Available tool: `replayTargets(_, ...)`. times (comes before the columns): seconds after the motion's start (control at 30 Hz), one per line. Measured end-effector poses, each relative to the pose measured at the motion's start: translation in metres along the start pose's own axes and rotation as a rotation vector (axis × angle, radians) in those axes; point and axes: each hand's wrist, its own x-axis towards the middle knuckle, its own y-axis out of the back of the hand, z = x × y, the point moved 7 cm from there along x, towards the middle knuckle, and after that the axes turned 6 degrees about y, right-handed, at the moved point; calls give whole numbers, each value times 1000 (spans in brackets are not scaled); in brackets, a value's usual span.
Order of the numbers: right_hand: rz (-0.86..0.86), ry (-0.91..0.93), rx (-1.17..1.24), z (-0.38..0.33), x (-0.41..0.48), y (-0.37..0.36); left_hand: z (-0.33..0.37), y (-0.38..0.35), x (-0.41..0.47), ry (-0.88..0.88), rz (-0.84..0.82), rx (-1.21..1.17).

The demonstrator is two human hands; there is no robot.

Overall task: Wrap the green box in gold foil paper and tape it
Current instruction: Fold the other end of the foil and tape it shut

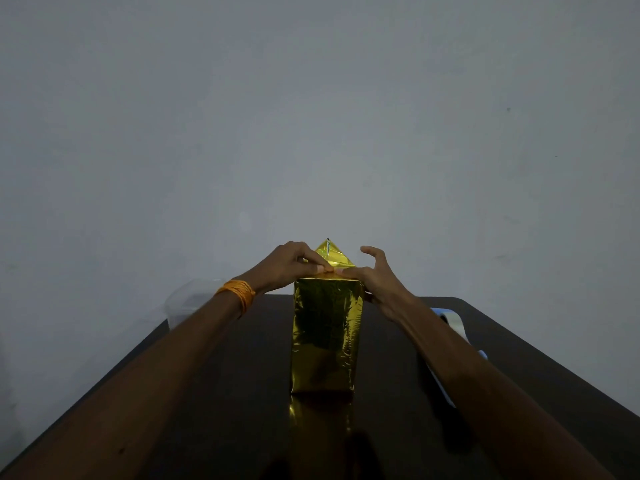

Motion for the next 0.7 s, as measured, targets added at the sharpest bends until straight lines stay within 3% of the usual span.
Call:
replayTargets(0.3,76,75,17,-11,-8,3,4,-3,-5,2,-9,-38)
replayTargets(0.43,378,241,-147,-38,-18,29,3,-1,-6,-13,-3,-48)
replayTargets(0.5,451,362,-241,-57,-25,38,3,-1,-6,-9,-7,-52)
replayTargets(0.7,160,431,-393,-86,-34,26,-2,-3,-5,-12,-5,-67)
